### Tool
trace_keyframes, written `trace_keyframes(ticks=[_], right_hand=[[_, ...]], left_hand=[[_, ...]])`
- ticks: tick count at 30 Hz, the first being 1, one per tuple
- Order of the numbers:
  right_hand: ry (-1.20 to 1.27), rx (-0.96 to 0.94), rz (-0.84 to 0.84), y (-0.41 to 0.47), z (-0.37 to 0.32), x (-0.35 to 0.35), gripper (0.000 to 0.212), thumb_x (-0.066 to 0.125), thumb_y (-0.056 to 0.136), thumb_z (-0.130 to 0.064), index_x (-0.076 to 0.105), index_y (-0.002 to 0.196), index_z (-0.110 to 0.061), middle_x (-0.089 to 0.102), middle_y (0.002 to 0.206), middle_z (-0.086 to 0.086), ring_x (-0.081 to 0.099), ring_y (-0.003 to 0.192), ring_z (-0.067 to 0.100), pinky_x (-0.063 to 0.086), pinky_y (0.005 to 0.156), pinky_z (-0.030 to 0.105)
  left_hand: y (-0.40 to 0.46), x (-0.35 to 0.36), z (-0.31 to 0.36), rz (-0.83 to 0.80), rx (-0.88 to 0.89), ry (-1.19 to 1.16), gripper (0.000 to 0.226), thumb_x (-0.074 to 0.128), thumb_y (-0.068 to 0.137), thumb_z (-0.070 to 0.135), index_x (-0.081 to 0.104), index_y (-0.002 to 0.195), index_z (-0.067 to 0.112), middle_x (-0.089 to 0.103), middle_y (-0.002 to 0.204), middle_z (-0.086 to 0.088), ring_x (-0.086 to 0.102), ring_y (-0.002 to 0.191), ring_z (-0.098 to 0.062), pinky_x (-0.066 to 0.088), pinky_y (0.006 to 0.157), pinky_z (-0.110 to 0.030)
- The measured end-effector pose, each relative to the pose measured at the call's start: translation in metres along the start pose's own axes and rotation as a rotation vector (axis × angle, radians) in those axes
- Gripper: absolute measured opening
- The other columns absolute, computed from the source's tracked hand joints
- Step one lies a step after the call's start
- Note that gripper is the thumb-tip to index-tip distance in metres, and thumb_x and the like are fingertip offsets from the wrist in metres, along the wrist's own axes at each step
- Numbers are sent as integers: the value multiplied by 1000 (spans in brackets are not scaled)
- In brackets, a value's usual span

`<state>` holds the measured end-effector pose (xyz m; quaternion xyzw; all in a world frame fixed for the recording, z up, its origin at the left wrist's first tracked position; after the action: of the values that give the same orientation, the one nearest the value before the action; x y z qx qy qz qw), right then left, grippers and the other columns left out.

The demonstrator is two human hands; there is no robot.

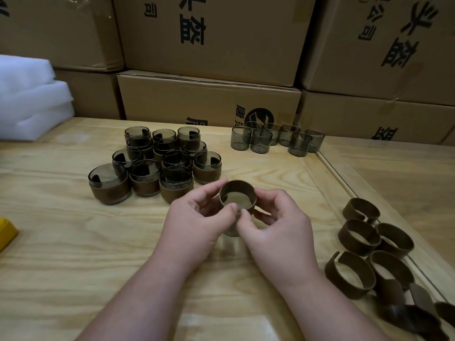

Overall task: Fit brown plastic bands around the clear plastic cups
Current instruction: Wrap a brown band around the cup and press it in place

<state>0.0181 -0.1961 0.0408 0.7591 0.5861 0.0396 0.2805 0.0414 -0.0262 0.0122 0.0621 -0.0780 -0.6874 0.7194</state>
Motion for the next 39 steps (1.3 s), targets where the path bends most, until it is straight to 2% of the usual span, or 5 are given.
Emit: trace_keyframes(ticks=[19, 24, 30, 34, 39], right_hand=[[118, 233, -61, 5, 30, 4, 25, 78, 82, -15, 75, 103, -28, 75, 89, -24, 71, 79, -7, 49, 65, 5], [69, 222, -94, 6, 33, 5, 25, 79, 87, -23, 70, 102, -41, 73, 96, -29, 69, 89, -9, 51, 73, 7], [-56, 195, -304, 0, 31, 26, 85, 87, 77, -36, 39, 144, -55, 56, 110, -43, 56, 106, -24, 43, 82, -2], [147, 224, -185, 4, 34, 13, 74, 87, 79, -30, 51, 142, -44, 69, 115, -22, 66, 101, -12, 51, 77, 5], [319, 269, -109, 7, 36, 4, 64, 75, 75, -47, 62, 135, -30, 76, 113, -8, 72, 93, 7, 56, 73, 21]], left_hand=[[-1, -1, 5, 26, -44, 248, 42, 63, 96, 18, 67, 135, 34, 73, 109, 31, 61, 102, 21, 45, 82, 1], [0, 0, 1, 9, -41, 295, 42, 61, 100, 29, 61, 141, 36, 69, 119, 31, 57, 108, 23, 40, 81, 4], [0, 0, -2, 34, -48, 132, 41, 65, 99, 31, 59, 140, 36, 78, 110, 16, 69, 103, 7, 50, 88, -16], [-3, 8, 4, -36, -26, 9, 41, 71, 91, 27, 63, 131, 32, 79, 104, 13, 74, 93, -1, 54, 75, -14], [-8, 19, 8, -209, -1, 83, 83, 83, 66, 30, 53, 143, 34, 69, 127, 11, 72, 98, -4, 56, 83, -19]])
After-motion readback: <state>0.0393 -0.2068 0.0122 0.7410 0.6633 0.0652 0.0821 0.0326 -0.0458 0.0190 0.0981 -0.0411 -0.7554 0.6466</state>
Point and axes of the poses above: each hand's wrist, its own y-axis towards the middle knuckle, its own x-axis out of the palm, z = x × y, the point moved 9 cm from there along y, towards the middle knuckle
